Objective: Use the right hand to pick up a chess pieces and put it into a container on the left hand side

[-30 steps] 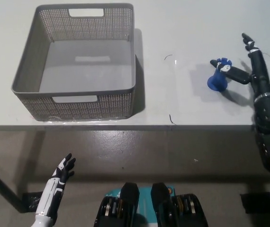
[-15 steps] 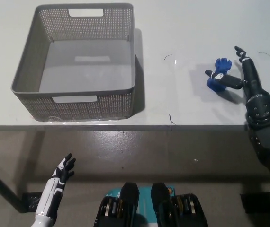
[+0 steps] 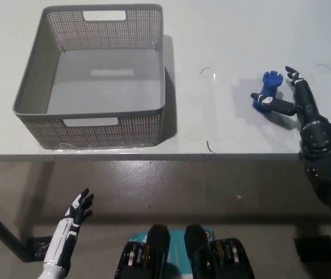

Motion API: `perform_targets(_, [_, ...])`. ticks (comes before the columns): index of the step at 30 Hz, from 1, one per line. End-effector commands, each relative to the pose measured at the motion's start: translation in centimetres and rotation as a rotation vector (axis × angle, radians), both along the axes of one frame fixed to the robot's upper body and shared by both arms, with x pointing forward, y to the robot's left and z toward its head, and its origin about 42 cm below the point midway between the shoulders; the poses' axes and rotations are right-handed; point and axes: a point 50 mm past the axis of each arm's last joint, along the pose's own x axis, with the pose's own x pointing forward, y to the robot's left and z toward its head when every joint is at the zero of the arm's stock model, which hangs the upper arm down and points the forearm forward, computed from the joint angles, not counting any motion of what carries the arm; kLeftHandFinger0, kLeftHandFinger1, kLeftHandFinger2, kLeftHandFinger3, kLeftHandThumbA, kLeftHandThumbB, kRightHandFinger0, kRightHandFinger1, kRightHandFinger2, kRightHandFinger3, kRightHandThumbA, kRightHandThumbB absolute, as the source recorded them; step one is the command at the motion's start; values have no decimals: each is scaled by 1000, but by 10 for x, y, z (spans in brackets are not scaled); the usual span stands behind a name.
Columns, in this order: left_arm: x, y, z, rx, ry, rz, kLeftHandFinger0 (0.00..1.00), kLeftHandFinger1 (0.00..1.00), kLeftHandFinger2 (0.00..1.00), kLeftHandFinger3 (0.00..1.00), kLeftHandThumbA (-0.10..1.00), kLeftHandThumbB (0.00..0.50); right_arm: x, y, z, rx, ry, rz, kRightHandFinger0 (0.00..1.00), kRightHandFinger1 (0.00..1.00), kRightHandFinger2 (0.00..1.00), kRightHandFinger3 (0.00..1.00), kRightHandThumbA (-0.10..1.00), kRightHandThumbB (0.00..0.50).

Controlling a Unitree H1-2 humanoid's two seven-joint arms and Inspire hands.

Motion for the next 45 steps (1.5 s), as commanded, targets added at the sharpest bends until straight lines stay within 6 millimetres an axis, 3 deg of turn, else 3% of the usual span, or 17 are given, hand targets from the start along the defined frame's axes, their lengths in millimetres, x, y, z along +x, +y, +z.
perform_targets(1, [8,1,15,10,-85,-37,1000,1000,1000,1000,1000,94,17,5,37,16,-67,22,1000,1000,1000,1000,1000,452])
perform_targets(7, [11,1,16,25,-95,-46,1000,1000,1000,1000,1000,86,24,14,50,9,-79,37,1000,1000,1000,1000,1000,449])
perform_targets(11, [13,2,18,29,-102,-45,1000,1000,1000,1000,1000,103,28,21,58,8,-75,41,1000,1000,1000,1000,1000,408])
perform_targets(17, [15,0,21,25,-102,-54,1000,1000,1000,1000,1000,123,29,30,59,-5,-44,52,1000,1000,1000,1000,990,418])
perform_targets(20, [16,0,23,26,-106,-58,1000,1000,1000,1000,1000,119,30,31,58,-7,-28,32,1000,1000,1000,1000,781,404])
perform_targets(21, [17,0,23,28,-107,-59,1000,1000,1000,1000,1000,118,30,30,58,-12,-23,21,788,784,808,858,632,347])
perform_targets(22, [19,0,23,25,-109,-62,1000,1000,1000,1000,1000,119,29,29,55,19,-8,2,419,457,489,477,370,323])
perform_targets(23, [19,0,23,23,-110,-63,1000,1000,1000,1000,1000,119,28,28,53,29,-6,-7,255,335,386,306,180,291])
perform_targets(24, [20,0,23,23,-112,-69,1000,1000,1000,1000,1000,129,26,25,47,33,-11,-29,17,122,259,171,-79,218])
perform_targets(25, [21,0,24,18,-110,-69,1000,1000,1000,1000,1000,134,25,23,45,39,-2,-38,3,101,332,232,-96,207])
perform_targets(26, [22,0,24,15,-110,-70,1000,1000,1000,1000,1000,140,24,22,43,49,4,-47,0,134,469,362,-100,178])
perform_targets(27, [23,1,24,14,-109,-71,1000,1000,1000,1000,1000,140,23,21,40,60,6,-54,0,177,537,423,-100,166])
perform_targets(29, [23,1,26,11,-110,-71,1000,1000,1000,1000,1000,138,20,17,34,103,3,-73,28,325,708,613,-100,143])
perform_targets(30, [24,2,26,10,-113,-73,1000,1000,1000,1000,1000,141,20,17,33,112,6,-83,16,396,742,678,-100,146])
perform_targets(38, [28,3,28,-2,-119,-73,1000,1000,1000,1000,1000,159,22,11,41,192,-26,-124,0,406,747,702,-100,145])
perform_targets(40, [26,4,27,-8,-109,-68,1000,1000,1000,1000,1000,181,24,14,45,210,-48,-120,0,410,744,704,-100,142])
perform_targets(45, [24,4,27,-7,-106,-66,1000,1000,1000,1000,1000,169,30,24,64,235,-125,-96,0,383,733,733,-100,136])
